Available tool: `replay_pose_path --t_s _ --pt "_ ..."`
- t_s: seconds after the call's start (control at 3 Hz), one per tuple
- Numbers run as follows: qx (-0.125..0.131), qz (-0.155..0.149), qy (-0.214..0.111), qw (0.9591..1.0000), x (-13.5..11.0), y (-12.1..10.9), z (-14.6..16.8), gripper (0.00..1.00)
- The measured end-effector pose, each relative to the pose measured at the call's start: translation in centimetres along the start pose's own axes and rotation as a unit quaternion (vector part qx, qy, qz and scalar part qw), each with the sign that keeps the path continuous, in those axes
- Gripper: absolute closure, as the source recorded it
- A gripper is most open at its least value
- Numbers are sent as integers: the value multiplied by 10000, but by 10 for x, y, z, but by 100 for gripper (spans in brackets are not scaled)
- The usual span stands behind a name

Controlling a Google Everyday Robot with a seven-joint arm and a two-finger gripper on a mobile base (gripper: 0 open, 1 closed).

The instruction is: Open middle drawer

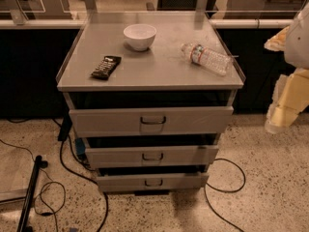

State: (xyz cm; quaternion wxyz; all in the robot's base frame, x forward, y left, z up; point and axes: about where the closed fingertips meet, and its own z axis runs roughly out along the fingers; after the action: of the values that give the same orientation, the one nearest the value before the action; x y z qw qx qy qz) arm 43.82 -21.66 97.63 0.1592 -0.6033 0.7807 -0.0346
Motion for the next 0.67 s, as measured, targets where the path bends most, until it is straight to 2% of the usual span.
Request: replay_pose_path --t_s 0.33,0.67 --pt "-5 -2 -13 10000 0 1 1 0" --pt "-86 -22 -181 9998 3 8 16 0"
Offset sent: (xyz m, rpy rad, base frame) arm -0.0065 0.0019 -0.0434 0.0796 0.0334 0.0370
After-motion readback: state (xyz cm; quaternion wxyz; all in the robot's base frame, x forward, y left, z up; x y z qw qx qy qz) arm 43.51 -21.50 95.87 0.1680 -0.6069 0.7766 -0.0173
